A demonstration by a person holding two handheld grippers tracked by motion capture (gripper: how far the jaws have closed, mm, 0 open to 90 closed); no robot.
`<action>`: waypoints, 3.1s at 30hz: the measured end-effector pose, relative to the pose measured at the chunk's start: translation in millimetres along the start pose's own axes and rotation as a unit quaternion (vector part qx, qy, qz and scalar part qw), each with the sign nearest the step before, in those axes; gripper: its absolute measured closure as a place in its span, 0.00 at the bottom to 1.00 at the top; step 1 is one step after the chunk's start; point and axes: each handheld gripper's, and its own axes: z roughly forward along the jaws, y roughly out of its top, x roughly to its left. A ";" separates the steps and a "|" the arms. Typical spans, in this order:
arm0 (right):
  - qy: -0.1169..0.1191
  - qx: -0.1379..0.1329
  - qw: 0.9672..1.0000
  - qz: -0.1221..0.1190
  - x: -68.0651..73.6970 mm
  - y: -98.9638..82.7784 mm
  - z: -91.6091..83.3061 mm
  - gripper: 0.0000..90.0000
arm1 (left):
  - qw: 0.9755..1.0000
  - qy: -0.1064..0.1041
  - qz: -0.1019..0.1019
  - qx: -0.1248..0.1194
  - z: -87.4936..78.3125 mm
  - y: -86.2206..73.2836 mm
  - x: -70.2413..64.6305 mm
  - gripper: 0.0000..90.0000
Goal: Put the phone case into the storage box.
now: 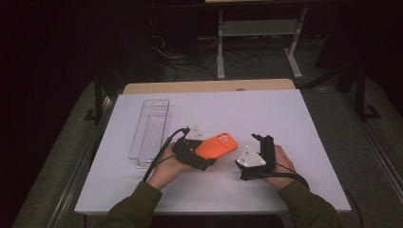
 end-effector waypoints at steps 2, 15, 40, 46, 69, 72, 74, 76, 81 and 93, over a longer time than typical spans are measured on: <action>-0.003 0.001 1.000 -0.007 0.5 -0.3 0.3 0.00 | 1.000 0.000 0.000 -0.001 0.3 -0.1 0.0 0.18; -0.027 -0.002 0.999 -0.043 4.6 0.4 0.5 0.00 | 1.000 -0.001 -0.009 -0.006 0.9 -0.3 -1.2 0.18; -0.070 -0.009 0.989 -0.127 9.2 1.1 0.0 0.00 | 1.000 -0.003 -0.018 -0.011 2.4 -0.2 -3.5 0.18; -0.084 -0.014 0.984 -0.153 10.7 1.3 0.8 0.00 | 1.000 -0.001 -0.006 -0.001 0.9 0.0 -1.7 0.18; -0.115 -0.020 0.966 -0.230 18.5 5.8 -1.1 0.00 | 1.000 -0.003 -0.006 -0.010 0.6 1.7 -2.2 0.18; -0.116 -0.022 0.965 -0.233 20.1 6.7 -1.8 0.00 | 1.000 -0.005 -0.001 -0.005 0.1 2.3 -2.0 0.18; -0.114 -0.023 0.965 -0.234 21.3 7.3 -2.1 0.00 | 1.000 -0.007 -0.007 -0.006 0.3 2.0 -3.2 0.18; -0.116 -0.028 0.964 -0.238 21.9 8.3 -2.5 0.00 | 1.000 -0.010 -0.009 -0.010 0.6 2.1 -3.9 0.18; -0.111 -0.026 0.966 -0.233 27.1 9.1 -3.0 0.00 | 1.000 -0.012 -0.008 -0.015 0.9 2.3 -5.2 0.18; -0.115 -0.038 0.962 -0.243 33.4 16.6 -4.4 0.00 | 1.000 -0.022 0.007 -0.017 1.3 4.1 -8.4 0.18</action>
